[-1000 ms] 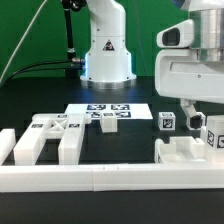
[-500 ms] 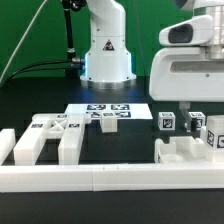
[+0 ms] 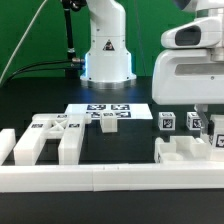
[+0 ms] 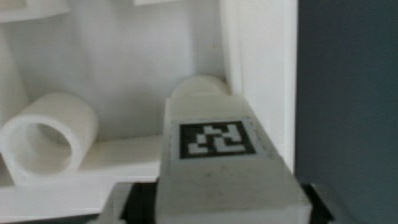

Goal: Assemble chair

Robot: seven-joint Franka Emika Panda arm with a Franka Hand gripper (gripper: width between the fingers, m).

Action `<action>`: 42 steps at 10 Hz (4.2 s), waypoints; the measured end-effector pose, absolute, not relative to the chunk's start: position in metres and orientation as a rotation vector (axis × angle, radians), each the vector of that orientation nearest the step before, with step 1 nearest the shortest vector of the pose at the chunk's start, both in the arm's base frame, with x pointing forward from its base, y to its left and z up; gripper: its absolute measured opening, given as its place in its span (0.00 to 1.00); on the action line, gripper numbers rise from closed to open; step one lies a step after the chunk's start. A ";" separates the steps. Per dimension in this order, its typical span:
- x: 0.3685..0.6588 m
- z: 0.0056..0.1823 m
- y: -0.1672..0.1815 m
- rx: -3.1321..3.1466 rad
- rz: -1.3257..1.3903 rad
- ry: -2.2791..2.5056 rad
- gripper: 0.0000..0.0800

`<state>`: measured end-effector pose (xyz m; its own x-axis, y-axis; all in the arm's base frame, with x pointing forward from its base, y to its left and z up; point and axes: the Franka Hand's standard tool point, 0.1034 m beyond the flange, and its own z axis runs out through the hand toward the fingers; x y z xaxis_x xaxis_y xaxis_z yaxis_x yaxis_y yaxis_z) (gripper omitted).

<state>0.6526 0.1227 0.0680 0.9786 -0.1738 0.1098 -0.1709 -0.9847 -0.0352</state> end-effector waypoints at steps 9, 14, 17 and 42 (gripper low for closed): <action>0.651 0.067 0.117 -2.363 -0.038 1.917 0.36; 0.650 0.066 0.115 -1.957 0.013 2.297 0.36; 0.647 0.066 0.110 -1.787 0.003 2.410 0.36; 0.590 0.089 0.027 -2.806 -0.129 1.118 0.81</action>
Offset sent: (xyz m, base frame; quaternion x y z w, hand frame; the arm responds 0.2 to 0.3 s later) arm 0.0109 -0.0087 -0.0008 -0.0688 -0.0166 0.3276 0.9421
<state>0.5900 0.0274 0.0887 0.7237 -0.6892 0.0355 -0.6791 -0.7204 -0.1406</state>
